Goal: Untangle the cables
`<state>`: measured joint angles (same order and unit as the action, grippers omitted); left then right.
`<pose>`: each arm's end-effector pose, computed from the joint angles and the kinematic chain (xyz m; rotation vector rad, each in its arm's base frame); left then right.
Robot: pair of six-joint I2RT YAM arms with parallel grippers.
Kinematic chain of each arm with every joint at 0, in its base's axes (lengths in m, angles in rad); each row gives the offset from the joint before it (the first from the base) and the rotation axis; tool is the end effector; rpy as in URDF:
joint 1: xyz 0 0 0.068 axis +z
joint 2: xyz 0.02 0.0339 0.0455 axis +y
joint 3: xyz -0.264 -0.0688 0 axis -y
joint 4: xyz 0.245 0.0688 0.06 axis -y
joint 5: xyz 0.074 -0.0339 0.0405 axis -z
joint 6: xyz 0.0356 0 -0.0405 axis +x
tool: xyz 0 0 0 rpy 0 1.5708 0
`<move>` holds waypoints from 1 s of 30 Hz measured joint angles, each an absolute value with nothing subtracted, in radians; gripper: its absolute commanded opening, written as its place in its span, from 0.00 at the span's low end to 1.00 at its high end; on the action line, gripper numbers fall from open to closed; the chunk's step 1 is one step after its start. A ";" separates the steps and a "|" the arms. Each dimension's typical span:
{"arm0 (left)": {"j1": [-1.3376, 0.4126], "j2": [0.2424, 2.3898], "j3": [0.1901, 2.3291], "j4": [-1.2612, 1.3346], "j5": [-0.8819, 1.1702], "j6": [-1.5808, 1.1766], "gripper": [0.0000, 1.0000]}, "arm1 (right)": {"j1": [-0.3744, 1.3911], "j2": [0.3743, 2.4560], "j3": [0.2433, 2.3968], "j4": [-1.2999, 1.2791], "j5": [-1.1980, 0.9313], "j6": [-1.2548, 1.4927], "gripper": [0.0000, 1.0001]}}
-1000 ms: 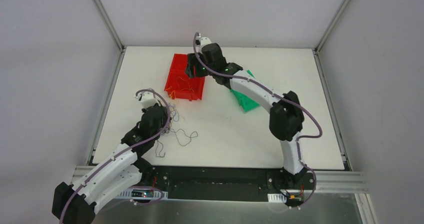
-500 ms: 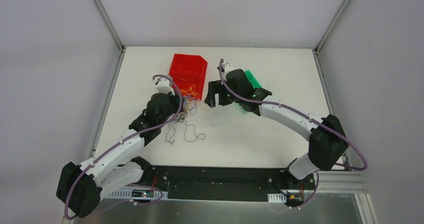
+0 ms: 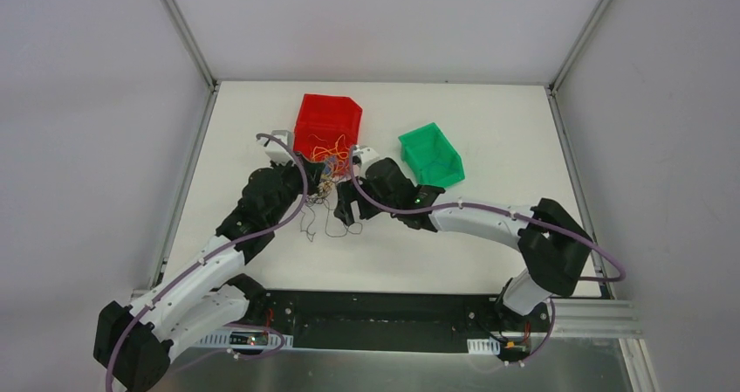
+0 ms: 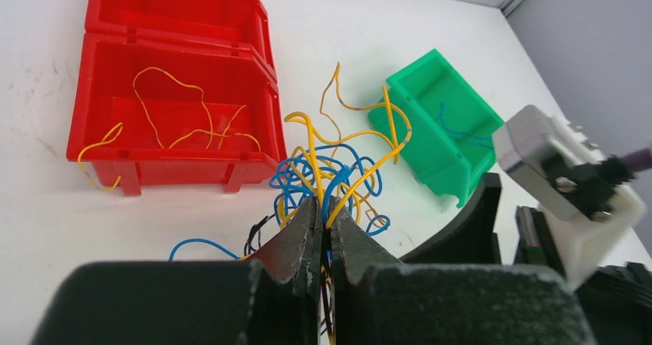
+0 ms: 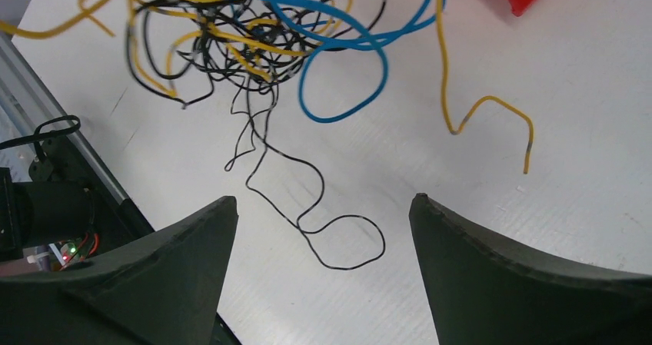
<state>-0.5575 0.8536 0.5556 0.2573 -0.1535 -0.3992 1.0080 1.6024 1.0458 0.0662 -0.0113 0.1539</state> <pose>0.1789 -0.1051 0.2934 0.0090 1.6459 -0.6134 0.1943 0.3087 0.2473 -0.8940 1.9470 0.7152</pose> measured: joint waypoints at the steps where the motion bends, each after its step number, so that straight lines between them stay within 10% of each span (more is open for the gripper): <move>1: -0.558 0.838 0.549 0.262 -0.153 -0.400 0.00 | 1.005 1.604 1.036 0.081 -0.015 0.154 0.85; 8: -0.558 0.769 0.501 0.309 -0.157 -0.405 0.00 | 1.000 1.683 1.032 0.130 -0.041 0.155 0.69; 15: -0.558 0.706 0.463 0.318 -0.223 -0.419 0.00 | 1.016 1.758 1.050 0.122 -0.068 0.146 0.01; 30: -0.562 0.523 0.450 0.052 -0.813 -0.671 0.00 | 0.800 1.552 0.998 0.035 0.232 0.359 0.00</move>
